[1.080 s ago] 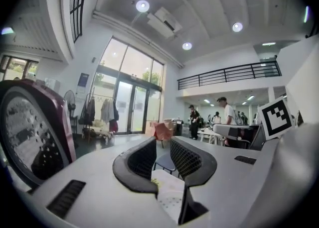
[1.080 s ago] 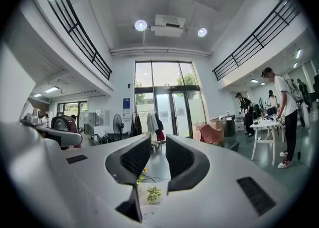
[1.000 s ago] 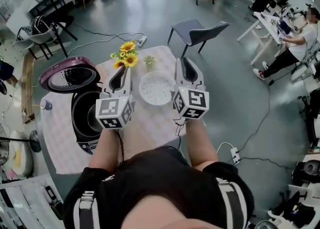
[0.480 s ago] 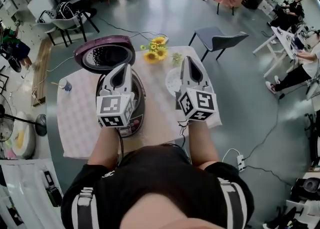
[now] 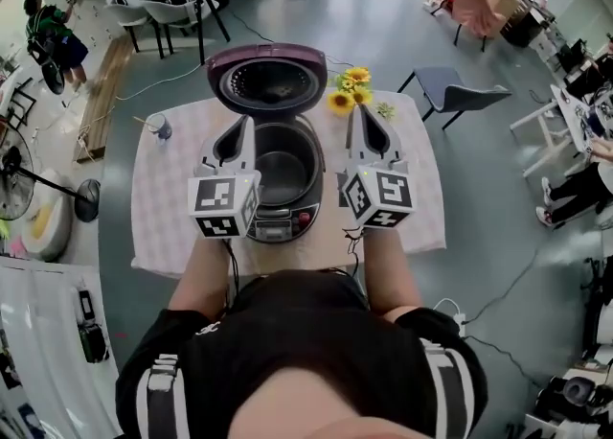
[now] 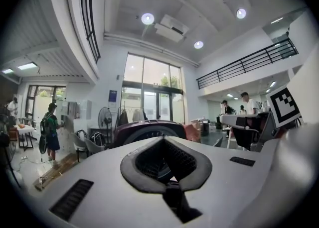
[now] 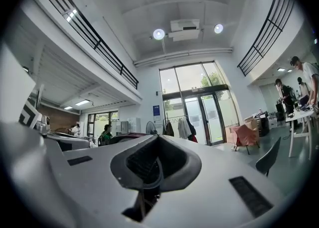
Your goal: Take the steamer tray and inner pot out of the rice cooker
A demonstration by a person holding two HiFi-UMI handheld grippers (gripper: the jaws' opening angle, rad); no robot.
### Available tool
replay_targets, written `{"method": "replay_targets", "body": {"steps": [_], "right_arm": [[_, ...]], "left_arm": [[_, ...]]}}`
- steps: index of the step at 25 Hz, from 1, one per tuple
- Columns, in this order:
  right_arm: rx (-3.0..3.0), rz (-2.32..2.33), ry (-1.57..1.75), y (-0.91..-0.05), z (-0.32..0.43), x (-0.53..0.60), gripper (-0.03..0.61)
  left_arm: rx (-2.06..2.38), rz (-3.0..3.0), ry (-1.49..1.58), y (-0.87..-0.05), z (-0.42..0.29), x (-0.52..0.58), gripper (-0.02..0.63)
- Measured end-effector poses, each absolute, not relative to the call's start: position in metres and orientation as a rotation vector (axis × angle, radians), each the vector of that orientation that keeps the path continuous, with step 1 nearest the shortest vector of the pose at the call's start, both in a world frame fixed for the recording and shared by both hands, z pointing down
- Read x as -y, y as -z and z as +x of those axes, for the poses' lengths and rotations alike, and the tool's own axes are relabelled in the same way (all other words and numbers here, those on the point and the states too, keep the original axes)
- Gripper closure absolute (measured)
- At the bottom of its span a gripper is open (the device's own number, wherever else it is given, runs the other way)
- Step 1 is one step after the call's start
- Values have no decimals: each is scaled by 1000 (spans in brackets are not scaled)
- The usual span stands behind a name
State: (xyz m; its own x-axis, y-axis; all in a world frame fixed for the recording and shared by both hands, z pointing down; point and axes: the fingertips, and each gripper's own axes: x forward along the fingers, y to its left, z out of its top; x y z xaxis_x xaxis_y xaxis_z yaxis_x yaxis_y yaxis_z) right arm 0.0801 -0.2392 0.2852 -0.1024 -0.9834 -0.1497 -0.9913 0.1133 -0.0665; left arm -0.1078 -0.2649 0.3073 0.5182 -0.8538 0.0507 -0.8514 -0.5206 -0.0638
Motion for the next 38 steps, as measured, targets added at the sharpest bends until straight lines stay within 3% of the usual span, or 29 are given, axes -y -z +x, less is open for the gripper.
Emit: {"method": "replay_targets", "body": {"steps": [14,15,16,17,18,21,38], "right_arm": [[-2346,-1900,-122,-302,-28,257,574],[-2359,-1873,-116,-304,-34,259,436],[-2368,-1850,-104,-306,-39,262,313],[-2372,-1840,-89,-308,-43,265,261],[-2373,-1843,-78,-310,-46,267,213],[-2391,-1893,-53,-321,-49,273,144],[-2662,-2165,393,-439,-22,304,146]], "left_arm": [[-1590,-2720,50,-320,-210,272,603],[-1584,-2729,54,-322,-212,274,556],[-1579,-2736,50,-324,-214,277,433],[-1581,-2736,41,-325,-216,280,292],[-1588,-2730,34,-325,-219,282,239],[-1600,-2718,81,-331,-224,288,187],[-1598,-2835,612,-439,-202,316,184]]}}
